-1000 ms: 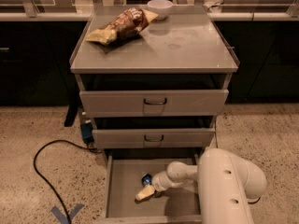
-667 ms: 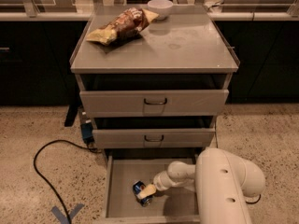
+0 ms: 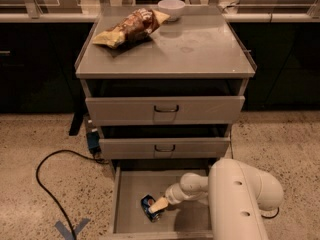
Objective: Pick pepsi can from bottom drawer and place on counter
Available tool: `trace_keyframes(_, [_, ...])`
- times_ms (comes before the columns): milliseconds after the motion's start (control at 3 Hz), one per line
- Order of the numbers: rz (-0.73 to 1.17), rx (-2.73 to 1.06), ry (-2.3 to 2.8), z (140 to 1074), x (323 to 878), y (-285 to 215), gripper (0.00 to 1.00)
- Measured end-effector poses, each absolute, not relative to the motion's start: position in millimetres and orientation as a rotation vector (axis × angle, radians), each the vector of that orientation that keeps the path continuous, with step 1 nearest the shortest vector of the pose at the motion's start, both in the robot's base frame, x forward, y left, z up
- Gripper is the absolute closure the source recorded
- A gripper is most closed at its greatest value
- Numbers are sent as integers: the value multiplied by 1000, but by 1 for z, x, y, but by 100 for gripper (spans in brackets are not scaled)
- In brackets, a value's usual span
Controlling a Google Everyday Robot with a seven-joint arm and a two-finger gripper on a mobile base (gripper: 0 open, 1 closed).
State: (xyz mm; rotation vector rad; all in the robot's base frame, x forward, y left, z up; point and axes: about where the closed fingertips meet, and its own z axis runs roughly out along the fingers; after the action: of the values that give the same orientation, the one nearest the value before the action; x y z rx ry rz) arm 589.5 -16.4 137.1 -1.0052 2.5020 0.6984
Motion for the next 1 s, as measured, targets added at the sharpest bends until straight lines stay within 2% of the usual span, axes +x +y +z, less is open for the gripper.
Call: trace_keyframes(1000, [869,-1316,2375,162,486,100,0])
